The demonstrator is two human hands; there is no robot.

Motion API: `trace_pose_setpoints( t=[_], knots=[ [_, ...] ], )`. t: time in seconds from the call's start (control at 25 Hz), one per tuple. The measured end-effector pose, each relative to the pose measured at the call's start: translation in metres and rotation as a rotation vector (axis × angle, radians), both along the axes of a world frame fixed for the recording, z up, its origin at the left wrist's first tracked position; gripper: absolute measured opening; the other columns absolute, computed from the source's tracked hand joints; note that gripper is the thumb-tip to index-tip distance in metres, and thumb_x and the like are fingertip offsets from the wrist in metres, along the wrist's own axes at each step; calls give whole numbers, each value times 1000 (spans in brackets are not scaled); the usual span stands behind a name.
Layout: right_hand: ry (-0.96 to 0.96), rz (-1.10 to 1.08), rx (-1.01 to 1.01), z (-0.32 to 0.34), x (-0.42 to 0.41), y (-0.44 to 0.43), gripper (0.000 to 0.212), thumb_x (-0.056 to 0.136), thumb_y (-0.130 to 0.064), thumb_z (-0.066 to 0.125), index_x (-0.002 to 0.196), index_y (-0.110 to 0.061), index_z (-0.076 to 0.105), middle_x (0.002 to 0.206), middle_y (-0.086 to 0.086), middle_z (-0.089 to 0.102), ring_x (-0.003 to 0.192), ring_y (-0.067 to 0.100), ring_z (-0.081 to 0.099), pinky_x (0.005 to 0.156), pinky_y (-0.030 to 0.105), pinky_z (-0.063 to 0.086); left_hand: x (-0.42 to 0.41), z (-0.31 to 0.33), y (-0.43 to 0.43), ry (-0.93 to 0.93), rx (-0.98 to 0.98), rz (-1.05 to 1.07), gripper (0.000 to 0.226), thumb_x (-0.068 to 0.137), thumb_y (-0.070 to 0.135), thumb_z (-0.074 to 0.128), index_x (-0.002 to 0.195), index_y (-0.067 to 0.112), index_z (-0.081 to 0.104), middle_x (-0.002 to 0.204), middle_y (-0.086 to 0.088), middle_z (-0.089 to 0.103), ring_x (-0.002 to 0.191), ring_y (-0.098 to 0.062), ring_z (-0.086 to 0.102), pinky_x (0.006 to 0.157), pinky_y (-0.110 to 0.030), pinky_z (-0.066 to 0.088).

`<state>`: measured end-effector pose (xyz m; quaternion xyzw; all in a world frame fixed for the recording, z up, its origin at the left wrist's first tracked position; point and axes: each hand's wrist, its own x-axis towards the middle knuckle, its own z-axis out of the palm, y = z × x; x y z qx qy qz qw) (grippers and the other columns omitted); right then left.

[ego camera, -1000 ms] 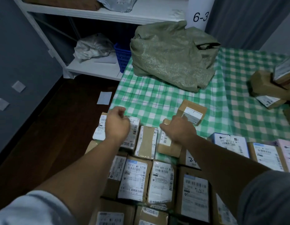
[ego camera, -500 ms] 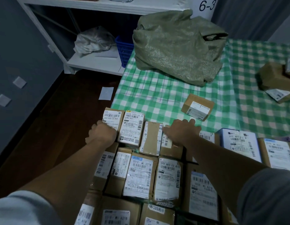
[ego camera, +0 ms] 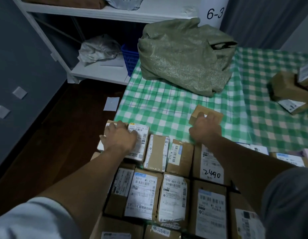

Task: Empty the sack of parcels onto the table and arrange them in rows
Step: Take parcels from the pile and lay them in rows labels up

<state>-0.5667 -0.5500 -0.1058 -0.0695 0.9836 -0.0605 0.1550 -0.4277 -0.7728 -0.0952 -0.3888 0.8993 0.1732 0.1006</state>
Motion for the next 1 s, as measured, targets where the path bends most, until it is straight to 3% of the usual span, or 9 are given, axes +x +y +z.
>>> trace_pose_setpoints(
  t=[0.16, 0.28, 0.48, 0.72, 0.8, 0.88, 0.92, 1.0],
  knots=[
    [74, 20, 8, -17, -34, 9, 68, 87, -21, 63, 146, -5, 32, 142, 22, 35, 132, 40, 33, 108, 51, 38, -12, -20, 5, -107, 15, -17, 87, 92, 70, 35, 158, 16, 15, 165, -15, 12, 153, -37, 8, 119, -65, 13],
    [30, 24, 55, -33, -48, 11, 76, 88, -24, 65, 150, -4, 25, 150, 24, 30, 140, 42, 28, 114, 54, 34, -10, -32, 7, -109, -16, -26, 90, 91, 74, 32, 158, 17, 15, 165, -14, 11, 152, -35, 8, 118, -63, 15],
    [-19, -34, 195, -47, -54, 7, 87, 87, -32, 69, 153, -10, 18, 155, 23, 27, 138, 42, 31, 108, 54, 35, -7, -32, 8, -102, -54, -41, 88, 90, 75, 30, 156, 18, 20, 161, -13, 19, 148, -35, 16, 115, -61, 21],
    [57, 6, 238, -31, -59, -3, 80, 80, -36, 75, 142, -8, 34, 138, 18, 44, 128, 38, 40, 100, 46, 38, -8, -28, 3, -114, -34, -48, 85, 89, 76, 33, 151, 18, 25, 154, -12, 27, 142, -34, 23, 111, -58, 27],
    [-43, -78, 16, -21, -59, -21, 73, 78, -41, 79, 133, -8, 44, 130, 16, 53, 121, 35, 49, 97, 42, 42, -10, -21, 2, -129, 23, -33, 85, 89, 75, 36, 151, 19, 26, 153, -11, 28, 142, -34, 24, 111, -57, 27],
    [-269, -270, -453, -6, -54, -48, 55, 78, -38, 84, 115, -10, 57, 114, 11, 66, 101, 28, 64, 87, 36, 52, -12, -12, -2, -100, 86, -6, 82, 91, 73, 39, 151, 18, 30, 153, -11, 30, 142, -32, 26, 111, -56, 27],
    [-363, -347, -668, 3, -49, -66, 42, 81, -34, 83, 106, -11, 59, 104, 8, 69, 87, 23, 67, 75, 32, 55, -12, -8, -6, -56, 99, 15, 79, 92, 70, 40, 150, 16, 34, 152, -10, 33, 141, -32, 28, 110, -55, 28],
    [-481, -403, -886, 16, -35, -102, 26, 89, -28, 78, 99, -12, 60, 89, 5, 68, 65, 14, 65, 49, 20, 49, -12, -2, -21, 75, 75, 59, 65, 96, 58, 43, 144, 14, 42, 147, -10, 40, 135, -30, 35, 107, -52, 31]
  ],
)
